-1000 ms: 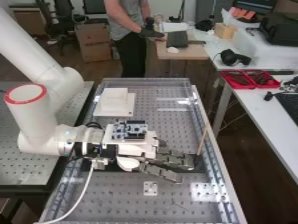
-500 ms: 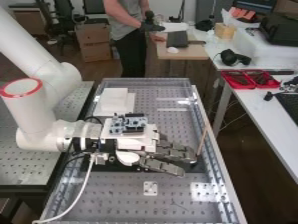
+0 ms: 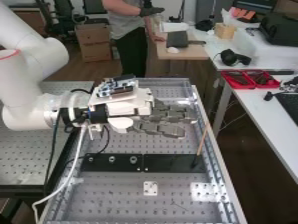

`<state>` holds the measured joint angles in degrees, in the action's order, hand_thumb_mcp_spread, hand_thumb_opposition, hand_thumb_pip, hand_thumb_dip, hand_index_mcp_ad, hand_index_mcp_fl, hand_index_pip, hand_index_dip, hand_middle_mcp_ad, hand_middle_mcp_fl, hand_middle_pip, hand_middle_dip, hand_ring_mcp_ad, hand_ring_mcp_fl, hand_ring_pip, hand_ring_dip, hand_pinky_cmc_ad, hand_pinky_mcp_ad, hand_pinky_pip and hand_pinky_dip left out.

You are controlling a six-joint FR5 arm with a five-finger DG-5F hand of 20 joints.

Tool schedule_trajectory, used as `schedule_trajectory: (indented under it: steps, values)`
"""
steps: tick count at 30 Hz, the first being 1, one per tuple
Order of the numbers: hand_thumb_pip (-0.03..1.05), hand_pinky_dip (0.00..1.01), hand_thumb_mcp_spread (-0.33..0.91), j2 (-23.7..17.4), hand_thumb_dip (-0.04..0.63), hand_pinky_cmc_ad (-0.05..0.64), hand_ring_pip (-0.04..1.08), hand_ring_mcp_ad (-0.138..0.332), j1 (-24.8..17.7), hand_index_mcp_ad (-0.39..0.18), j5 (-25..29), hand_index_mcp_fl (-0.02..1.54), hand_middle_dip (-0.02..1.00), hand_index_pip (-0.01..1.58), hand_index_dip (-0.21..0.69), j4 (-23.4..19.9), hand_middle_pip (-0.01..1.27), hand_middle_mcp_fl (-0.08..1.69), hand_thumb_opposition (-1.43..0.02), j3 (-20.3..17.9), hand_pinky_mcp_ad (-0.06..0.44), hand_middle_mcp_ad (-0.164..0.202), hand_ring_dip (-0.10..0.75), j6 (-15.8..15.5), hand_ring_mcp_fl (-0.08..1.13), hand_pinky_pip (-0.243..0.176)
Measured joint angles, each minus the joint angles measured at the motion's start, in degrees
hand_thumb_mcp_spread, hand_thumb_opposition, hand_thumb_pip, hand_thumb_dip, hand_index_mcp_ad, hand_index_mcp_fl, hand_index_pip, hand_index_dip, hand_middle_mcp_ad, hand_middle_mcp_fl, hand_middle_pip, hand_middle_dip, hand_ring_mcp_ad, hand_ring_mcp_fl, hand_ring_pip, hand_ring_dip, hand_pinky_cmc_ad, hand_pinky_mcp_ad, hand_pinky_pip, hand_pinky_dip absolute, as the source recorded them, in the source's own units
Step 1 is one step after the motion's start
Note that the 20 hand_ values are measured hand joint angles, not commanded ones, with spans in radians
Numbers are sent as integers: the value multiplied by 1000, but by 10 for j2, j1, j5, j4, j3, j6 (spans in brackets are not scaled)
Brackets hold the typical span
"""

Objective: Grab the pcb board and place it in the clear container

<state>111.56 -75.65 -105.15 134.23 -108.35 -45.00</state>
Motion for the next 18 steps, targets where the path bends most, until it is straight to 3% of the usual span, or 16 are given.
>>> schedule_trajectory:
  steps: [9,18]
  values:
    - [417,178,705,-46,234,316,87,80,-72,-211,-22,585,155,1356,140,-20,152,96,-881,-16,197,80,37,27,14,-59]
    - [417,182,705,-38,234,314,87,75,-142,-211,-26,581,155,1346,155,-25,152,94,-881,-8,197,75,37,50,14,-59]
